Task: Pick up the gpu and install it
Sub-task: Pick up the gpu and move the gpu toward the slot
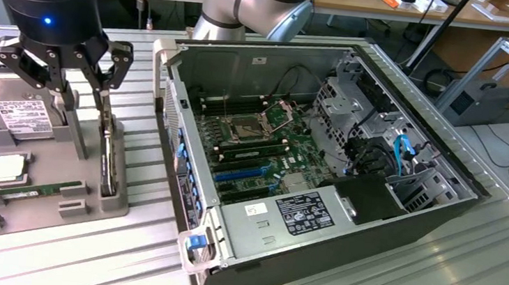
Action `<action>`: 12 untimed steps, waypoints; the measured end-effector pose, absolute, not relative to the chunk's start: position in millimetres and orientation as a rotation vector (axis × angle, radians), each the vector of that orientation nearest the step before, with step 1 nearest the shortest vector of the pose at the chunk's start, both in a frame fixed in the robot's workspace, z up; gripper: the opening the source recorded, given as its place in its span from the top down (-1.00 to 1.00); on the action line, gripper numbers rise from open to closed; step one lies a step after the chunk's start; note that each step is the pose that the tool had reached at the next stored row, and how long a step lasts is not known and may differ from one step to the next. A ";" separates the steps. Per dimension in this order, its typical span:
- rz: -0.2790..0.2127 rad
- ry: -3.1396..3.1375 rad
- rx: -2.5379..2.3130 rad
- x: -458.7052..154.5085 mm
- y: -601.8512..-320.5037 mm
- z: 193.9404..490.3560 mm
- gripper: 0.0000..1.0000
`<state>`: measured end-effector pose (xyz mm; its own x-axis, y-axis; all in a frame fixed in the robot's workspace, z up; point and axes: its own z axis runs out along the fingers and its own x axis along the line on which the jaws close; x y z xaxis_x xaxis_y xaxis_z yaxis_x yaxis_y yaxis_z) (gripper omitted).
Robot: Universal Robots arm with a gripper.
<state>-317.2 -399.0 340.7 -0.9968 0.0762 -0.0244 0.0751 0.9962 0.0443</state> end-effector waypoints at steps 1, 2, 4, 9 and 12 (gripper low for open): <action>0.068 3.112 0.118 -317.3 -398.9 340.3 0.16; 0.068 3.113 0.118 -317.3 -398.9 340.1 0.16; 0.068 3.113 0.118 -317.3 -398.9 339.5 0.16; 0.068 3.113 0.118 -317.4 -398.9 338.5 0.16; 0.068 3.113 0.118 -317.4 -399.0 338.0 0.16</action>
